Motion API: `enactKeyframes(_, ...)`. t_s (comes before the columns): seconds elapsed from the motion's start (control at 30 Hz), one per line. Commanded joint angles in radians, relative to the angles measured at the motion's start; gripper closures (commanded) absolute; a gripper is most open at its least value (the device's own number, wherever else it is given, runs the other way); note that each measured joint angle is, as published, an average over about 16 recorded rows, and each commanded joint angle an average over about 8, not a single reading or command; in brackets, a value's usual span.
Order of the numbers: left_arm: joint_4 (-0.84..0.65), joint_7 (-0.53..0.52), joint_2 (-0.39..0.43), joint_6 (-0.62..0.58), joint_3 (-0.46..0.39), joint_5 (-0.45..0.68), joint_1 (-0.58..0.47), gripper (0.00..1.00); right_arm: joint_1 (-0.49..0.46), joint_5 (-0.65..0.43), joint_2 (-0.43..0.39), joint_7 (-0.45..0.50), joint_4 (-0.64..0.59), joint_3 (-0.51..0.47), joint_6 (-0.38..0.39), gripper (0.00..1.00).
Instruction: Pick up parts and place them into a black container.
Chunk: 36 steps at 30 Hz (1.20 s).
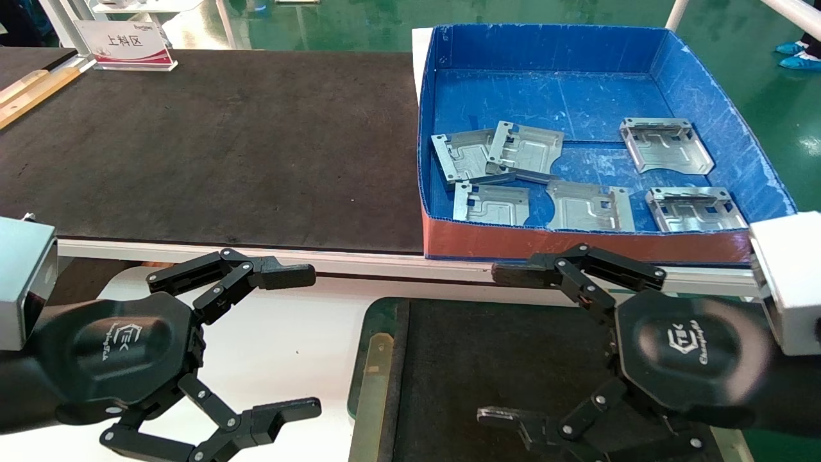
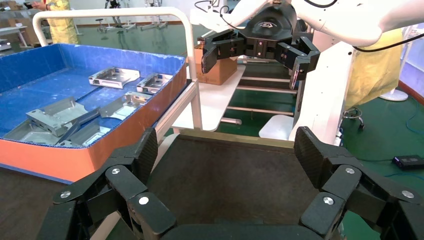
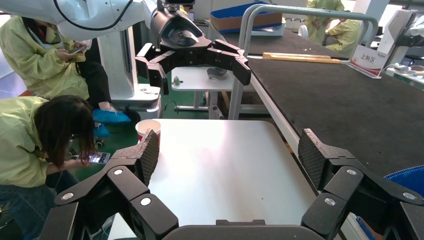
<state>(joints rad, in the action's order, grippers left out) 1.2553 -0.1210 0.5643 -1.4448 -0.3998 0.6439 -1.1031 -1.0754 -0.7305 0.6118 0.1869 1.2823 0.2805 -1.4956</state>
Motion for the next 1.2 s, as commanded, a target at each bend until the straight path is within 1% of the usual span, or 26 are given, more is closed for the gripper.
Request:
enactKeyframes(0.03,0.0,0.0,0.0,0.0,0.0,0.0,0.0,0.0,0.0,0.0,0.0,0.0,0.0,0.0,0.0,0.0)
enactKeyframes(0.17,0.0,0.0,0.0,0.0,0.0,0.0,0.0,0.0,0.0,0.0,0.0,0.0,0.0,0.0,0.0,0.0)
enactKeyframes(0.43,0.0,0.0,0.0,0.0,0.0,0.0,0.0,1.0,0.0,0.0,0.0,0.0,0.0,0.0,0.0,0.0)
enactKeyframes(1.2,0.0,0.0,0.0,0.0,0.0,0.0,0.0,1.0,0.0,0.0,0.0,0.0,0.0,0.0,0.0,0.0)
